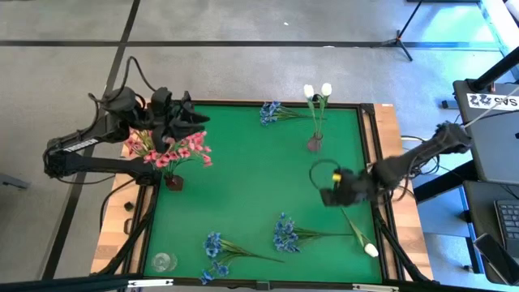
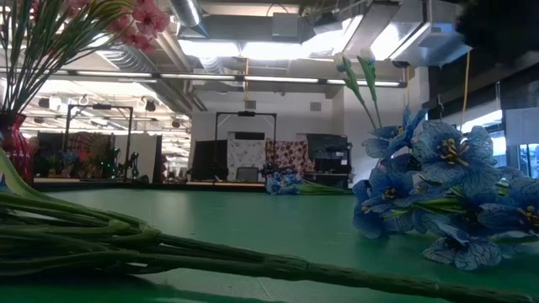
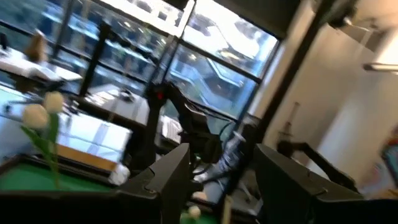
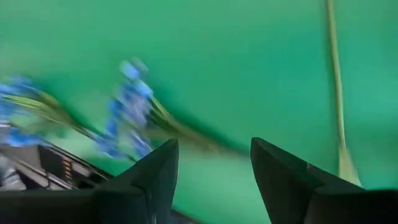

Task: Sort flowers into vase by color
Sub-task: Put the white flower into the violet vase

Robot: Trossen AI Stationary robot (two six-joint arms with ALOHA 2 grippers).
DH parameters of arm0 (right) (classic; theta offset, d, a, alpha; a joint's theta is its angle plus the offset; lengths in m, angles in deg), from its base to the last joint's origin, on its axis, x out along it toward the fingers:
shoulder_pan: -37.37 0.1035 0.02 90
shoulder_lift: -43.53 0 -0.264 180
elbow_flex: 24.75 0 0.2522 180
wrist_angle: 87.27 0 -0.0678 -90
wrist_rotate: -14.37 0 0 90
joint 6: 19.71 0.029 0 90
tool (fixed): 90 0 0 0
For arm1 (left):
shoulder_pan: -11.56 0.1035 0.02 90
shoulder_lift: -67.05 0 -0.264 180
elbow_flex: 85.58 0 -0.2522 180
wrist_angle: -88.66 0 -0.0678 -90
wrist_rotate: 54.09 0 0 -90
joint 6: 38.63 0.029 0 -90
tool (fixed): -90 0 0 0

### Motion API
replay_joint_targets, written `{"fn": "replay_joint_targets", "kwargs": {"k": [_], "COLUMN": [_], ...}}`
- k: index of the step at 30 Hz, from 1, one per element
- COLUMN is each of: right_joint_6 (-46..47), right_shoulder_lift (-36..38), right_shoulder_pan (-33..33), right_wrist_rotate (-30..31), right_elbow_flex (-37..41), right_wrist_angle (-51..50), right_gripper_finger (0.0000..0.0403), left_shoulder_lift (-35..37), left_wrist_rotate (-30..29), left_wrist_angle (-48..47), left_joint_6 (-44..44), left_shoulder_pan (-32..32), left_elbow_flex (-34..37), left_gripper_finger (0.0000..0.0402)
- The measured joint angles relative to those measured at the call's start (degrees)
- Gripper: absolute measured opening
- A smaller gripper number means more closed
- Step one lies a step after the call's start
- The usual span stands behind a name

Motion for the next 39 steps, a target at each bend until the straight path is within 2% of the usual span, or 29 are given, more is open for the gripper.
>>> {"fn": "replay_joint_targets", "kwargs": {"k": [2, 5, 9, 13, 16, 19, 22, 25, 28, 32, 33, 36, 39], "right_joint_6": [6.3, 11.6, 12.0, 11.8, 11.1, 10.0, 6.7, 2.9, -2.8, -11.7, -14.4, -22.8, -35.4], "right_shoulder_lift": [-3.2, -7.8, -12.6, -14.2, -14.3, -14.3, -14.5, -15.0, -15.7, -15.7, -15.9, -16.1, -16.0], "right_shoulder_pan": [3.2, 7.8, 10.7, 11.4, 11.3, 11.3, 11.3, 11.2, 11.2, 11.3, 11.3, 11.3, 11.3], "right_wrist_rotate": [-5.1, -8.9, -15.6, -19.6, -20.5, -21.4, -22.6, -23.3, -23.4, -23.7, -23.4, -18.6, -10.0], "right_elbow_flex": [0.0, 0.0, 2.2, 8.4, 13.0, 16.2, 18.8, 20.3, 20.4, 19.2, 18.4, 13.7, 6.5], "right_wrist_angle": [0.0, 0.0, 2.5, 9.4, 10.9, 11.2, 14.3, 17.0, 16.6, 13.2, 11.3, -0.2, -7.7], "right_gripper_finger": [0.0199, 0.0199, 0.0199, 0.0199, 0.0199, 0.0199, 0.0196, 0.0173, 0.0121, 0.0024, 0.0015, 0.0024, 0.0018], "left_shoulder_lift": [0.0, 0.0, 0.0, 0.0, 0.0, 0.0, 0.0, 0.0, 0.0, 0.0, 0.0, 0.3, 0.3], "left_wrist_rotate": [2.7, 5.5, 8.1, 13.9, 14.0, 11.7, 7.5, 4.2, 4.0, 4.2, 4.7, 6.5, 7.8], "left_wrist_angle": [-1.2, -2.2, -2.3, -2.2, -2.3, -2.3, -2.3, -2.3, -2.3, -2.3, -2.3, -2.3, -2.1], "left_joint_6": [0.0, -0.1, -1.5, -2.0, -2.6, -2.6, -2.5, -2.3, -2.8, -2.6, -2.6, -2.6, -2.0], "left_shoulder_pan": [0.0, -0.3, -2.5, -7.3, -11.6, -15.5, -18.3, -20.4, -22.1, -23.1, -23.1, -23.2, -23.6], "left_elbow_flex": [0.0, 0.0, 0.0, 0.0, 0.0, 0.0, 0.0, 0.0, 0.0, 0.0, 0.0, 0.0, 0.0], "left_gripper_finger": [0.0174, 0.0174, 0.0174, 0.0174, 0.0174, 0.0174, 0.0174, 0.0174, 0.0174, 0.0174, 0.0174, 0.0174, 0.0174]}}
